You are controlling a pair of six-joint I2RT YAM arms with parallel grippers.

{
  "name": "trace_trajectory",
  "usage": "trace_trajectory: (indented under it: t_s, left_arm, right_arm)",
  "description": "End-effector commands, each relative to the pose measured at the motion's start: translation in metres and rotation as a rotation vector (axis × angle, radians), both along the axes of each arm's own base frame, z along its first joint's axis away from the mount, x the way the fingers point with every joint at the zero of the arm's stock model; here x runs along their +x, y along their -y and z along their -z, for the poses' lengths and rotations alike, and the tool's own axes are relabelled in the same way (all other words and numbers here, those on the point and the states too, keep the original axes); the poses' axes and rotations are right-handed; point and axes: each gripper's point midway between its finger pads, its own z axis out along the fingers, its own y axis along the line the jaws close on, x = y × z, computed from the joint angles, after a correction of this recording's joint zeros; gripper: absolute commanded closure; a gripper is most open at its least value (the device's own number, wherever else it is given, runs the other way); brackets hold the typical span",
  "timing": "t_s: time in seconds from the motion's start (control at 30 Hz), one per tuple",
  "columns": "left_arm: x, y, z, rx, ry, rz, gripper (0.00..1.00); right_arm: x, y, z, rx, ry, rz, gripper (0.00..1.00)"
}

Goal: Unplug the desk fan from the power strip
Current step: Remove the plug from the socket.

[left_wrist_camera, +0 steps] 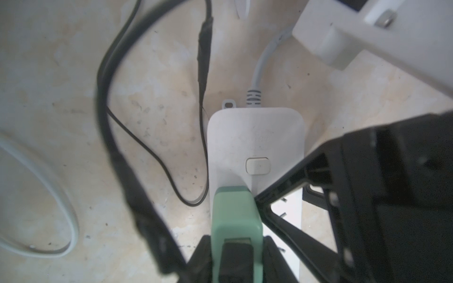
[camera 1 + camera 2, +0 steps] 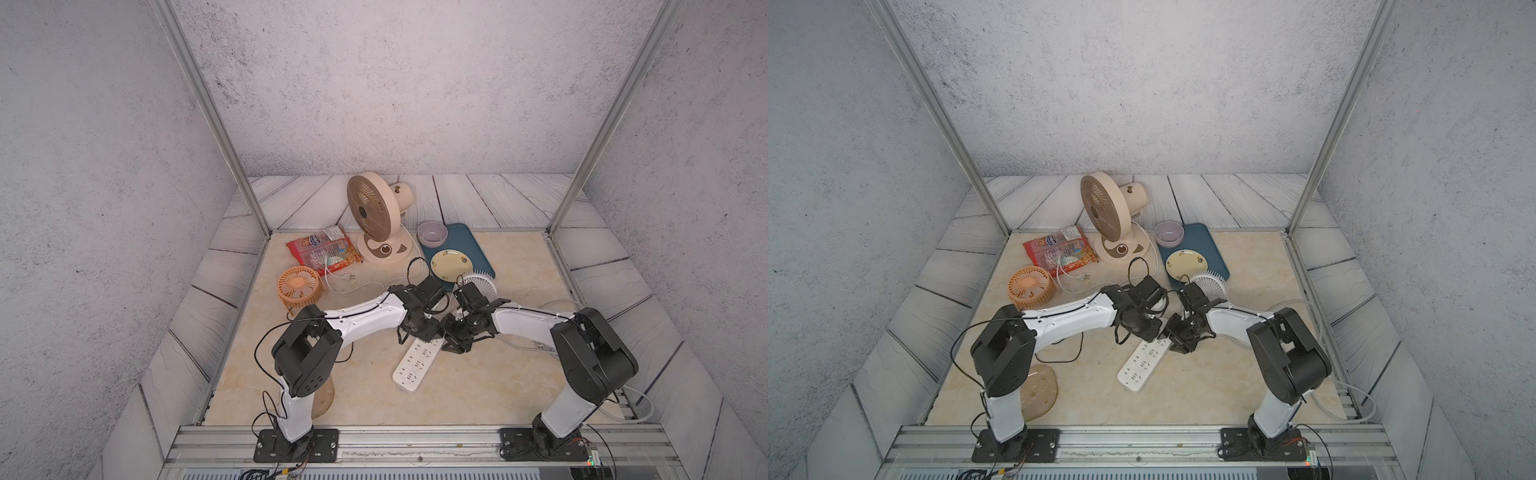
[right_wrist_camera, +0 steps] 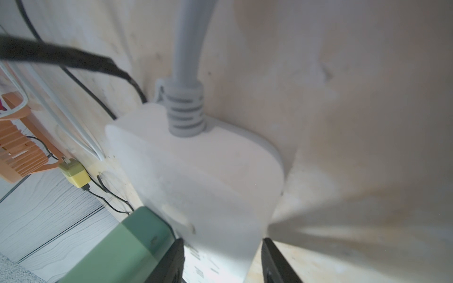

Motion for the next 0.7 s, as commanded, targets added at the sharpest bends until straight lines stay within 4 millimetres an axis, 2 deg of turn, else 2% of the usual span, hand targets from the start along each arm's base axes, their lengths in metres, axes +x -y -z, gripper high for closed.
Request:
trace_trajectory:
  t_s: [0.0,0.13,0.27,0.37,0.43,0.67]
  left_arm:
    - [0.003,0.008,-0.008,-0.018,0.014,0.012,0.82]
    - [0.010,0.011,-0.039,-0.061,0.082,-0.005,0.99]
    - [0.012,0.015,-0.072,-0.111,0.136,-0.014,1.00]
    - [0.009,0.021,-0.088,-0.144,0.159,-0.005,1.00]
    - [0.005,0.025,-0.089,-0.142,0.173,0.014,1.00]
    - [-0.002,0.017,-0.060,0.031,0.257,0.067,1.00]
  right_arm:
    - [-0.021,0.019,0.027,-0.103,-0.102,0.013,0.49]
    - [-0.026,0.024,0.034,-0.132,-0.130,0.022,0.52]
    - [-0.032,0.031,0.041,-0.165,-0.160,0.025,0.54]
    - [-0.037,0.033,0.047,-0.185,-0.183,0.025,0.54]
    - [-0.039,0.034,0.050,-0.190,-0.195,0.026,0.54]
    - [-0.037,0.033,0.049,-0.188,-0.196,0.026,0.54]
